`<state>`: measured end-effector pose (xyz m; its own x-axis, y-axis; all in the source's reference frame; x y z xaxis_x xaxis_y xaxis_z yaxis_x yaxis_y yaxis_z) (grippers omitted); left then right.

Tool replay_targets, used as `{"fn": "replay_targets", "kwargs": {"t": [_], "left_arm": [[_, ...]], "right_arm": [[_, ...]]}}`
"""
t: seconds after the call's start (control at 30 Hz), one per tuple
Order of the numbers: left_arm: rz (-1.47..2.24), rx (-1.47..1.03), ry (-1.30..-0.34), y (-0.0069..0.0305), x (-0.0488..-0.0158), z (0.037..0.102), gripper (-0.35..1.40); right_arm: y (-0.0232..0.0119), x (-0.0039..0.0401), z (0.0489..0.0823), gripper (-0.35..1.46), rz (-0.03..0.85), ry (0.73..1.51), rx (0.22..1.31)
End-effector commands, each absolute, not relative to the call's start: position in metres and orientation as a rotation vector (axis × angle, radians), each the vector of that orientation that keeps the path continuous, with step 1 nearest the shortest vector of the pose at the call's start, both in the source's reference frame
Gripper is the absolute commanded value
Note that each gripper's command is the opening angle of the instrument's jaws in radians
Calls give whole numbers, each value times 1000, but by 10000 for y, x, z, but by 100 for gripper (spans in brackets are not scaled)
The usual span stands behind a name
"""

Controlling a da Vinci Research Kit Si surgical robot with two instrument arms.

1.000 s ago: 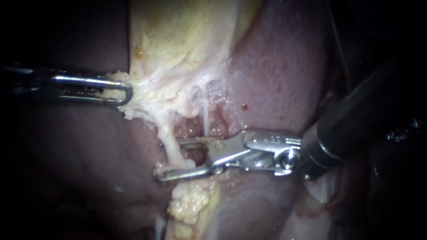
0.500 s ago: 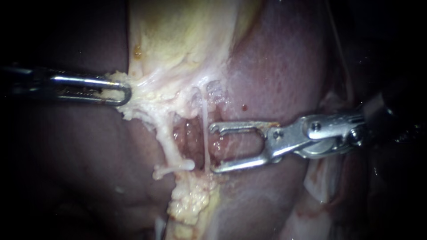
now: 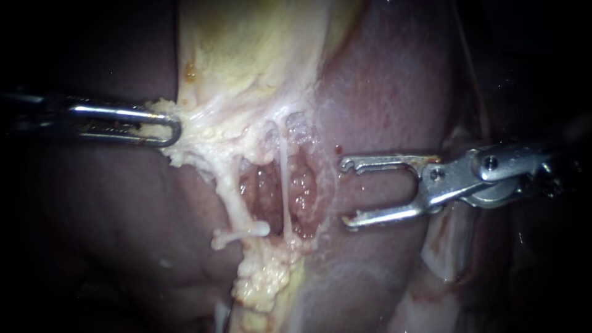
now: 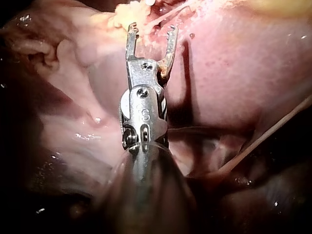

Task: Going back first clip left tube

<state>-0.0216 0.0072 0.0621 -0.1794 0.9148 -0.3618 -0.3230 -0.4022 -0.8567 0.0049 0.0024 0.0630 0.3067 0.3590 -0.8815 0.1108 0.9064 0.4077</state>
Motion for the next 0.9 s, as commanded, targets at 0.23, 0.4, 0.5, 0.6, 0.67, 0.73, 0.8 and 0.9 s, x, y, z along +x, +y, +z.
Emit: {"fn": "replay_targets", "kwargs": {"t": [0.23, 0.4, 0.5, 0.6, 0.67, 0.73, 0.8, 0.9], "left_arm": [[1732, -1146, -774, 67, -230, 634, -35], [1741, -1149, -774, 60, -249, 653, -35], [1747, -1149, -779, 59, -259, 663, -35], [1751, -1147, -776, 59, -261, 670, -35], [1755, -1146, -780, 57, -262, 674, -35], [1756, -1147, -780, 57, -262, 676, -35], [1756, -1147, -780, 57, -262, 676, -35], [1756, -1147, -781, 57, -261, 676, -35]], "right_arm": [[24, 47, 630, 50, 170, 1258, 436], [23, 48, 629, 50, 169, 1258, 436], [23, 48, 628, 50, 169, 1258, 436], [22, 48, 628, 50, 169, 1258, 436], [22, 48, 628, 50, 169, 1258, 436], [22, 48, 628, 50, 169, 1258, 436], [22, 48, 627, 50, 170, 1258, 436], [22, 48, 627, 50, 170, 1258, 436]]}}
